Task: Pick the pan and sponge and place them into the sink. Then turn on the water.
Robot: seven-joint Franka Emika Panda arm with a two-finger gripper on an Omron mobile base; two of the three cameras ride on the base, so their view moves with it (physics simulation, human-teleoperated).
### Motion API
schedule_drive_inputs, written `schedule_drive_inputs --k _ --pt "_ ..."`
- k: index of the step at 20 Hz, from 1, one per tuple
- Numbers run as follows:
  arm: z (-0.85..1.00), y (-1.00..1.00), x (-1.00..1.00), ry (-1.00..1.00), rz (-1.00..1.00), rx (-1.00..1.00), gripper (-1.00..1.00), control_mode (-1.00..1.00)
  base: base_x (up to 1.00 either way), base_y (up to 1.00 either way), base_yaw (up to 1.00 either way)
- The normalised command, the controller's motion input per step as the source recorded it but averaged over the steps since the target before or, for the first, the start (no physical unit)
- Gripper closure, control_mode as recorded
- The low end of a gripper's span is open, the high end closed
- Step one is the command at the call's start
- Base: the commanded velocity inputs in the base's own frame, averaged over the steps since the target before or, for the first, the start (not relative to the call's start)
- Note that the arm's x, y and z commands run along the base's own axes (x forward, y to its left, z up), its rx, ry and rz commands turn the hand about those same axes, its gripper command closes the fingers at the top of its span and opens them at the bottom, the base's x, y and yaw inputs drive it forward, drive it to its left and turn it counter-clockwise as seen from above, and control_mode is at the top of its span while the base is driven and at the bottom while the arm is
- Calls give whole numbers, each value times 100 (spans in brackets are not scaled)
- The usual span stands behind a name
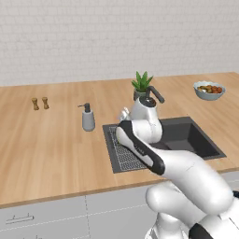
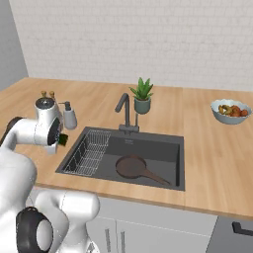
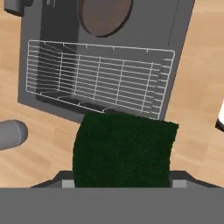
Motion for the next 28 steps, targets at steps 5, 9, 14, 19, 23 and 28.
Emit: schedule_drive_inputs --k 5,9,14,19,23,28 --pt "48 -99 -47 34 -45 13 100 -100 0 0 0" --pt "20 -100 -37 40 -38 21 100 -100 0 0 0" --pt "0 -100 -19 15 -28 18 100 -100 0 0 0" --pt "-3 -100 0 0 -12 11 100 -100 0 0 0" --pt "-4 -88 13 -2 -1 10 100 -100 0 0 0" --pt "-2 -54 50 0 0 8 100 -100 0 0 0"
